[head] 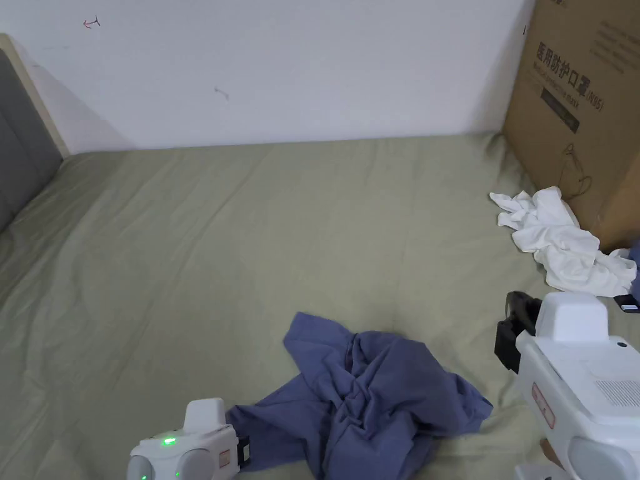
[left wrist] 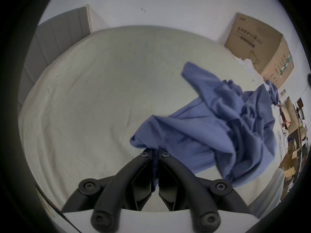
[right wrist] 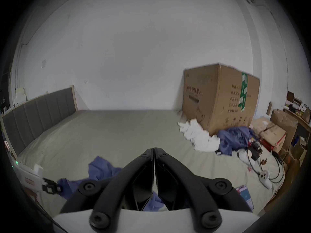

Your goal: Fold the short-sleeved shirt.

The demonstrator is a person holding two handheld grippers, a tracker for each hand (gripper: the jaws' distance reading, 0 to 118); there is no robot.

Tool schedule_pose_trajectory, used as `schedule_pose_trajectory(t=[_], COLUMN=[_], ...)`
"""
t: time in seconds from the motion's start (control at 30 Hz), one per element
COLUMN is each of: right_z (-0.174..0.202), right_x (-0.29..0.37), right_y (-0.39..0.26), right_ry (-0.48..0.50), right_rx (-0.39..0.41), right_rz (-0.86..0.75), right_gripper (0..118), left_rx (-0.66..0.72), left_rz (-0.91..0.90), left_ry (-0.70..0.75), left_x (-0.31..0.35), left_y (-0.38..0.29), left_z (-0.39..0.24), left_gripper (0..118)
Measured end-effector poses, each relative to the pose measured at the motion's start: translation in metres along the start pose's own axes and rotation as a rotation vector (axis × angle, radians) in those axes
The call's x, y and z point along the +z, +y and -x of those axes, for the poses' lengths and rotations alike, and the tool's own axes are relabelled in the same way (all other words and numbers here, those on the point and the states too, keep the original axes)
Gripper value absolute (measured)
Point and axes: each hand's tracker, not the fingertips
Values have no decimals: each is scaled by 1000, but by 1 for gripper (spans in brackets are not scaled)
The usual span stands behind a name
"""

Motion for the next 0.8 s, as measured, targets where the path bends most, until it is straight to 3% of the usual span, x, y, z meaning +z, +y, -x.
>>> schedule_pose_trajectory(t=[0.07,0.1,0.13,0.17,0.2,0.27,0.5,0.6,0.63,0.7,0.8], right_z=[-9,-13,-18,-23,-26,-30,-32,-22,-20,-17,-8], right_x=[-25,-38,-52,-66,-77,-97,-133,-132,-134,-135,-136], right_y=[-13,-20,-28,-37,-45,-63,-112,-120,-123,-126,-127], right_ry=[1,13,18,23,25,24,47,51,44,60,88], right_rx=[-20,-33,-50,-64,-82,-94,-78,-80,-82,-88,-85], right_rz=[80,139,188,231,274,336,556,582,595,616,622], right_gripper=[8,21,41,69,84,93,93,88,84,64,25], left_rx=[-9,-9,-7,-4,-2,-5,-27,-26,-23,-13,-5], left_rz=[-36,-47,-59,-70,-76,-87,-88,-81,-80,-77,-74], left_ry=[-19,-24,-34,-47,-50,-58,-57,-58,-60,-62,-64], left_x=[13,21,26,30,33,36,32,29,28,27,26], left_y=[5,9,12,15,16,21,22,21,22,22,21], left_z=[-1,0,0,0,0,0,-6,-6,-6,-5,-3], left_gripper=[3,3,3,3,3,3,3,3,3,3,3])
